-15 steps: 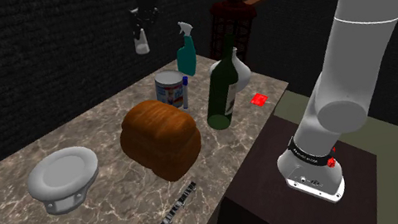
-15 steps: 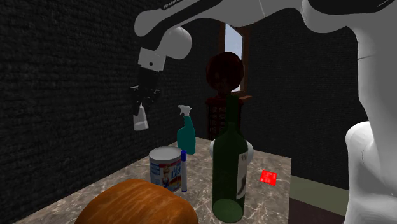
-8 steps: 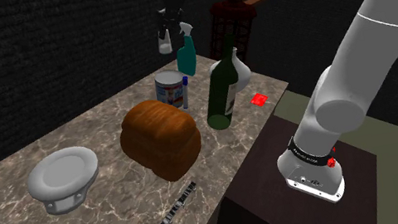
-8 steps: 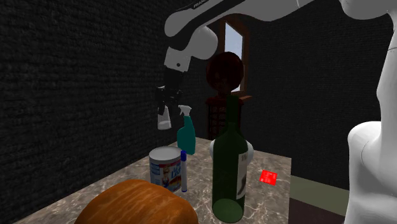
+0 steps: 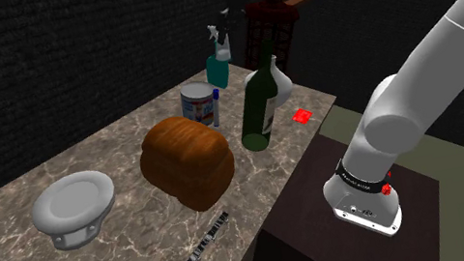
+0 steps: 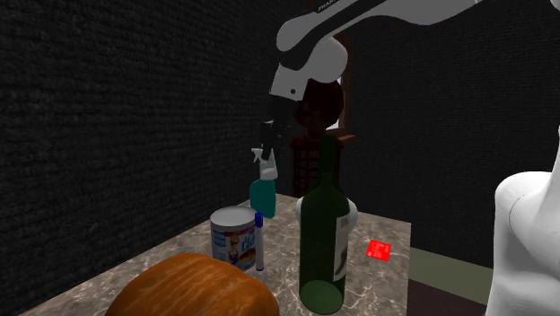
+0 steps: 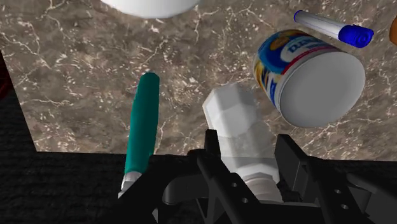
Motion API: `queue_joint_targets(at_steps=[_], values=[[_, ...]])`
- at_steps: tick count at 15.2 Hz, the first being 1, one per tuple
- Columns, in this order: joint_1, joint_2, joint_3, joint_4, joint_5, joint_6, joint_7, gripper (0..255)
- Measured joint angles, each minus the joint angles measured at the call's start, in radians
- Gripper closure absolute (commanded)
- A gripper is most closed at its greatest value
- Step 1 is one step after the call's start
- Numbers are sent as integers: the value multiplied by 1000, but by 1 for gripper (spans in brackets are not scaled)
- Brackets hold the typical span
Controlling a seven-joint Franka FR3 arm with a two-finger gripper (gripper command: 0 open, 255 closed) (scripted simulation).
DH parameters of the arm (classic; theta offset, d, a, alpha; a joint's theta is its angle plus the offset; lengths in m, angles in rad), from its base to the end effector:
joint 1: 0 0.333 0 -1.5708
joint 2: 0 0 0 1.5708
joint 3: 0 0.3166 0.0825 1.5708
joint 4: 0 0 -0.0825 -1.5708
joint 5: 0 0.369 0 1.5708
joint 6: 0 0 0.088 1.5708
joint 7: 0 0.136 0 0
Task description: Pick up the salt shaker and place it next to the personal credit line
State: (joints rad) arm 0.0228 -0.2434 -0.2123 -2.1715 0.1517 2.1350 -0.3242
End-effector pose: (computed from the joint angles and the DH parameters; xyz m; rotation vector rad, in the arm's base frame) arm 0.4856 -0.0878 0.4918 -2.9881 -0.1005 -0.3610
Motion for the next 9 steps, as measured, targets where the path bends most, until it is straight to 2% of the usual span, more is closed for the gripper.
queue_joint_targets(at_steps=[4, 9], values=[[-38, -110, -40, -95, -27, -21, -59, 255], [-94, -209, -109, -165, -65, -62, -152, 255]])
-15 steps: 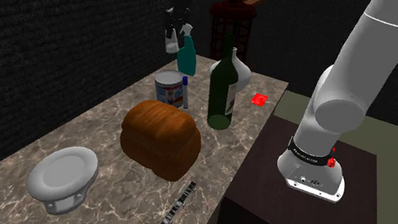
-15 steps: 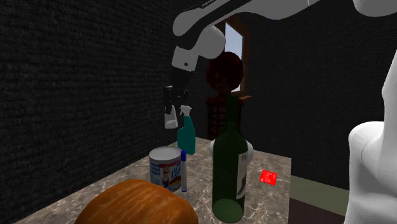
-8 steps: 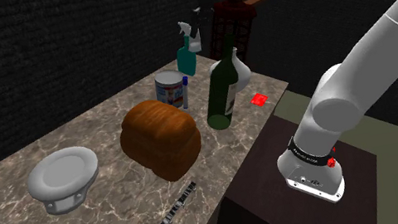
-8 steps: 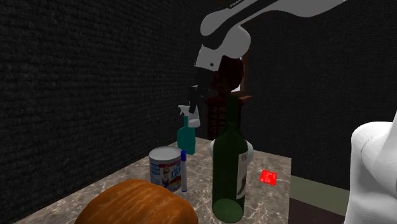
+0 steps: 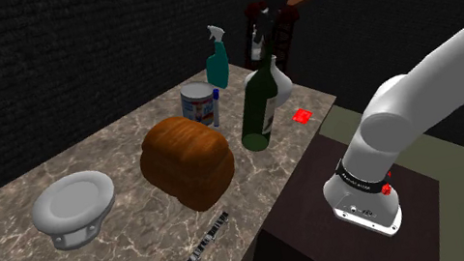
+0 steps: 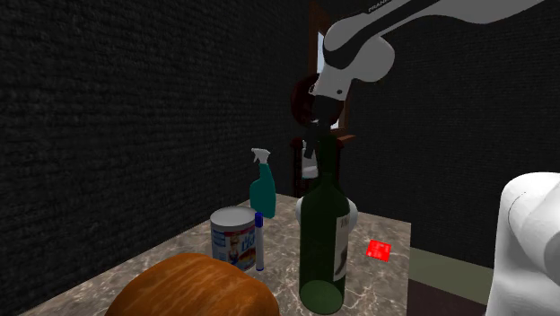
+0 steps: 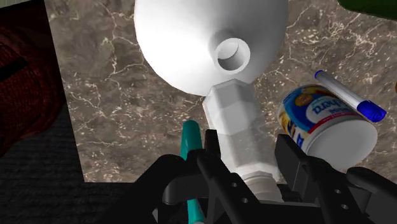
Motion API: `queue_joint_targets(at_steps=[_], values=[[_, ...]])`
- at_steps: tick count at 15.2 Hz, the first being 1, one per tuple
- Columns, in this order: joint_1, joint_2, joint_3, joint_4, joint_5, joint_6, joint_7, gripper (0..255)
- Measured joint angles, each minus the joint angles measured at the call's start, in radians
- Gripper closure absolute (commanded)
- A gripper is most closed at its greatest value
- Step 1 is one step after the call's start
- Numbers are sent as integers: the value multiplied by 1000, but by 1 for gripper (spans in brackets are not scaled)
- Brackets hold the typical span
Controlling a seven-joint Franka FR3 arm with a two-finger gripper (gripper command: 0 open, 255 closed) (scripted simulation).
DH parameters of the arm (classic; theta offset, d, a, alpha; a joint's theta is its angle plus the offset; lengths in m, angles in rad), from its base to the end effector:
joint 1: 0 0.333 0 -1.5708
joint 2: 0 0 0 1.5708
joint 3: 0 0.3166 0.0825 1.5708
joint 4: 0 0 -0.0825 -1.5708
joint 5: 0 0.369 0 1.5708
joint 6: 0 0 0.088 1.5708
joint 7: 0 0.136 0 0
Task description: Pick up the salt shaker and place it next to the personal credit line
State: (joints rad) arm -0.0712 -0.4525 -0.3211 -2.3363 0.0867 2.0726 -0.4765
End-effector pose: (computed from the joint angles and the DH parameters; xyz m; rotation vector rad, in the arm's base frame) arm 0.3945 -0.1659 0.4926 -2.9874 -0.1009 -0.3609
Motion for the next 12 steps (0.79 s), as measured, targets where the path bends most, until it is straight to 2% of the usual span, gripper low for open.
queue_joint_targets(at_steps=[7, 12], values=[[-83, -105, -106, -56, -66, -62, -136, 255], [-137, -143, -194, -47, -115, -119, -243, 255]])
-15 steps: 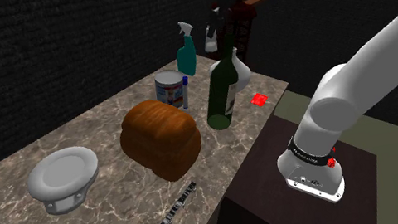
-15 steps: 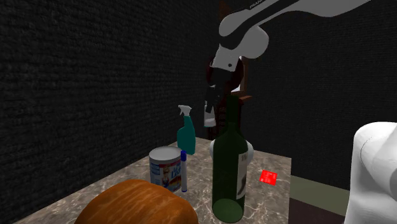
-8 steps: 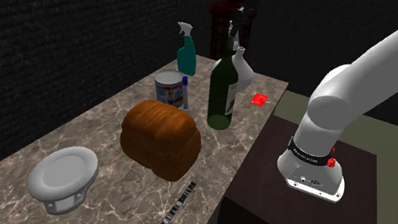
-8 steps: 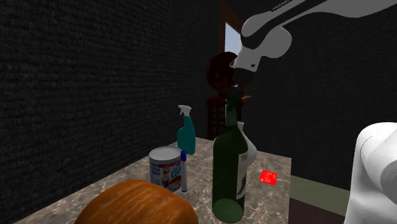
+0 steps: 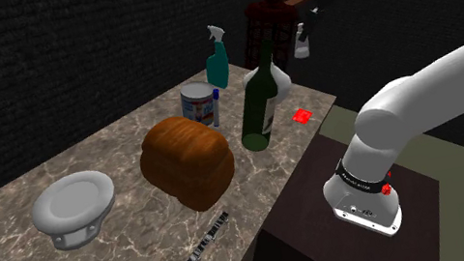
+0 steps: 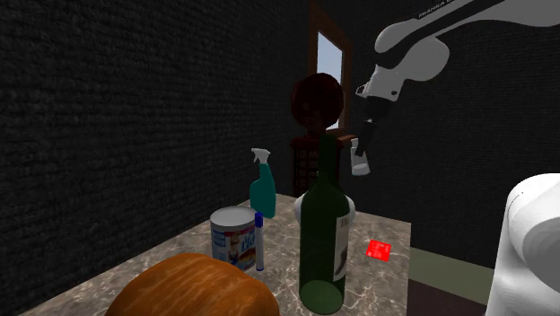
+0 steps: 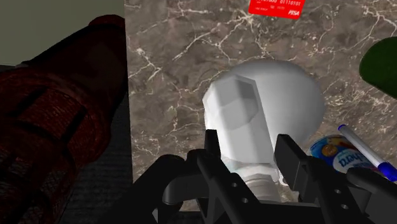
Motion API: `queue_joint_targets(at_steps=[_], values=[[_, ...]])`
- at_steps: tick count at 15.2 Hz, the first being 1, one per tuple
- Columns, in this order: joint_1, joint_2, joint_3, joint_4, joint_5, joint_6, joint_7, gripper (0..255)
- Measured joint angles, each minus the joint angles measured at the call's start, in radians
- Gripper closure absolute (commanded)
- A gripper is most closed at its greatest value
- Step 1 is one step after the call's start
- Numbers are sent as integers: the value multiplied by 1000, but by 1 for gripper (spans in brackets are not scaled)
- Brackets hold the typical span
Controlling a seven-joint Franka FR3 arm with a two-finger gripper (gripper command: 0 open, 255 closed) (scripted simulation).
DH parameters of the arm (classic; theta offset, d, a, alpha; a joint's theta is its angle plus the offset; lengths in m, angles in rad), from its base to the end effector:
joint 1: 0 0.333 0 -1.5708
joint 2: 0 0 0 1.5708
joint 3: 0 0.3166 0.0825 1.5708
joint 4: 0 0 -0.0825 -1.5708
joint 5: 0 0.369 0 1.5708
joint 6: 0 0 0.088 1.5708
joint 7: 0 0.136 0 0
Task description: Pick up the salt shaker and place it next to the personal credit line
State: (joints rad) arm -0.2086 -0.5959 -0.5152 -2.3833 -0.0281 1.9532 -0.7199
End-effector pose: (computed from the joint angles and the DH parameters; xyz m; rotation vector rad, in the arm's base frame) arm 0.2813 -0.2731 0.4917 -2.9874 -0.1011 -0.3613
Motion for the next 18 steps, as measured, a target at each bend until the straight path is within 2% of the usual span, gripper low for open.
queue_joint_targets(at_steps=[8, 18], values=[[-65, -13, -146, 46, -67, -67, -172, 255], [-69, 9, -196, -55, -81, 53, -211, 255]])
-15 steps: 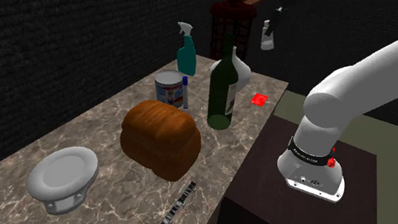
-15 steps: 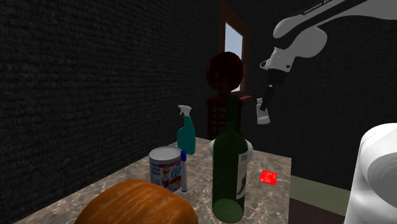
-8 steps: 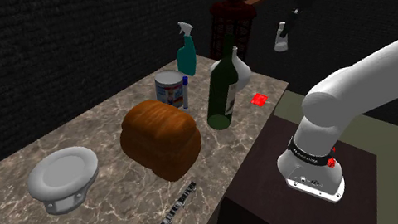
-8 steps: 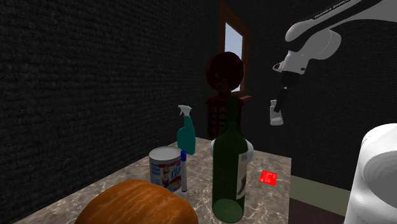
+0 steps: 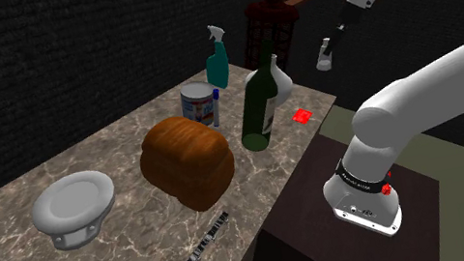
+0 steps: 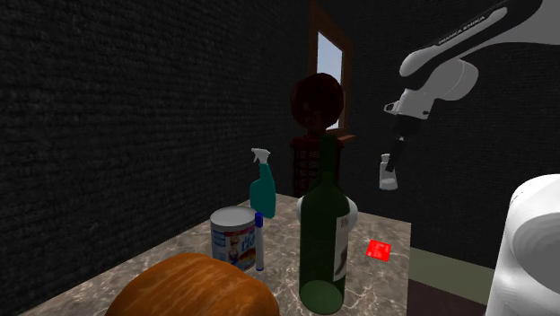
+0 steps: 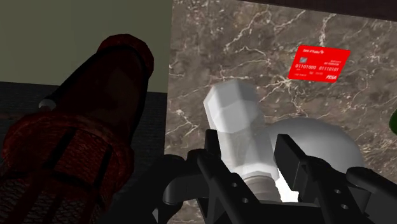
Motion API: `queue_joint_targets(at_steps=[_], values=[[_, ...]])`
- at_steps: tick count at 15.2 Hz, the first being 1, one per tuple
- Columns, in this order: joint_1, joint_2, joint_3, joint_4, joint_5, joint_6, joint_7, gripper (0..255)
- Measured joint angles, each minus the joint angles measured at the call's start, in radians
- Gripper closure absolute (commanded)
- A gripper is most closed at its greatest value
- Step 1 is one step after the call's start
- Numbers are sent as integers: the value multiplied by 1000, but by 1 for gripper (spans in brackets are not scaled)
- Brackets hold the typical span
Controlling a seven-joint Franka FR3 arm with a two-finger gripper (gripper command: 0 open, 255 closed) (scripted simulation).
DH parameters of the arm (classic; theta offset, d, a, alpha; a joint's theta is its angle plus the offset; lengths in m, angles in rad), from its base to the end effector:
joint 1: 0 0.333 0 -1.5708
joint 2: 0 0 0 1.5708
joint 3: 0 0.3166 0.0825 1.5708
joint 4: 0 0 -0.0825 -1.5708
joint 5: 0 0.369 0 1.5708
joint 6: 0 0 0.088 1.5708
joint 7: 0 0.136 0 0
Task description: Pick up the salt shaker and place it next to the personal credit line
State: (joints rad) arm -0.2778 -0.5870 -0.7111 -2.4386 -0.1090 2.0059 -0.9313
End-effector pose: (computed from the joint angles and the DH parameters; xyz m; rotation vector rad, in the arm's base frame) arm 0.2055 -0.3424 0.4409 -2.9870 -0.1029 -0.3604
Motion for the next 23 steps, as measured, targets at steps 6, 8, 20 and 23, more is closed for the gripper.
queue_joint_targets(at_steps=[6, 8, 20, 23], values=[[5, 27, -34, -57, -2, 82, -25, 255], [9, 39, -48, -73, -1, 109, -35, 255], [56, 137, -137, -166, 30, 292, -103, 255], [69, 157, -155, -177, 41, 322, -119, 255]])
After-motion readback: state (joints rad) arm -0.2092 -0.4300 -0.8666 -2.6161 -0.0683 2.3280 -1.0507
